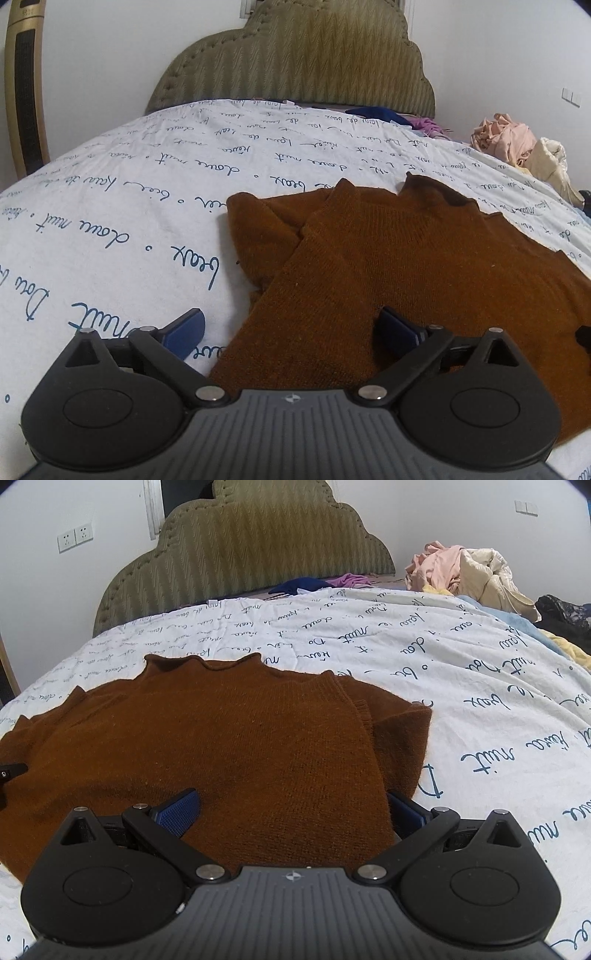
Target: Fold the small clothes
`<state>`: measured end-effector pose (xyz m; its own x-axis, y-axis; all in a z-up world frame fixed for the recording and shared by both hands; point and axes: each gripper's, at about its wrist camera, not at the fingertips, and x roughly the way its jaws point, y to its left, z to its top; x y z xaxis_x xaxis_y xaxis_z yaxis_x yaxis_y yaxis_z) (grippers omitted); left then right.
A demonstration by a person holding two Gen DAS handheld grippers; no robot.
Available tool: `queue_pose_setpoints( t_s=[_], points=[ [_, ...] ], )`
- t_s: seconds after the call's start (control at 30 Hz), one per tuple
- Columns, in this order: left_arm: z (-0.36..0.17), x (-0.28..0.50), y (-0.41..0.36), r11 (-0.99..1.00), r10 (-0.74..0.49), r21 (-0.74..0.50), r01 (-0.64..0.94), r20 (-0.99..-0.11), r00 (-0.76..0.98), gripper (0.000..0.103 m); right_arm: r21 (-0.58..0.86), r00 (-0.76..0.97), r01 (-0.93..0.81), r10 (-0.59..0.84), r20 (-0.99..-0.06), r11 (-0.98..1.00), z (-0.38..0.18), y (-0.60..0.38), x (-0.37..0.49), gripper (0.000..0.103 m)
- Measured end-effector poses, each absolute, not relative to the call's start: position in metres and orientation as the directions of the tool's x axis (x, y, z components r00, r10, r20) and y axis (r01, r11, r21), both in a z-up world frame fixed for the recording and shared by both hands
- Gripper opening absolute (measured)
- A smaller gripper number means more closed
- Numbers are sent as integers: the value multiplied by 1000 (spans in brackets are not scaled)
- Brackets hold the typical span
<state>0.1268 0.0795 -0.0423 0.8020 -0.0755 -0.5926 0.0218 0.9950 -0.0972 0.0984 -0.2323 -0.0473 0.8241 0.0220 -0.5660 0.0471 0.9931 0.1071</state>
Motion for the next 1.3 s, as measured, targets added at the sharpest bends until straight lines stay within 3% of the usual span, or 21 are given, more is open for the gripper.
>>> queue_pose_setpoints(
  t_s=[0.47, 0.7, 0.87, 1.07, 1.17, 1.3],
  points=[
    [-42, 125, 81, 993, -90, -114, 27, -587, 805, 103, 92, 818, 61, 3, -576, 994, -46, -228, 98, 103],
    [-22, 125, 103, 972, -169, -233, 32, -601, 781, 103, 141, 834, 63, 25, -551, 988, -23, -210, 82, 103],
    [4, 136, 131, 963, -173, -268, 16, -576, 799, 103, -11, 859, -126, 103, -502, 992, 7, -154, 66, 103],
    [-1, 181, 162, 956, -227, -293, 26, -679, 699, 103, -209, 828, -365, 213, -519, 907, 10, -67, 49, 103],
    [-14, 202, 176, 908, -350, -417, 42, -698, 625, 103, -313, 815, -437, 224, -534, 843, -1, -26, 42, 103],
    [-23, 216, 177, 829, -509, -549, 111, -657, 556, 103, -433, 808, -480, 193, -557, 763, -22, 17, 41, 102]
  ],
)
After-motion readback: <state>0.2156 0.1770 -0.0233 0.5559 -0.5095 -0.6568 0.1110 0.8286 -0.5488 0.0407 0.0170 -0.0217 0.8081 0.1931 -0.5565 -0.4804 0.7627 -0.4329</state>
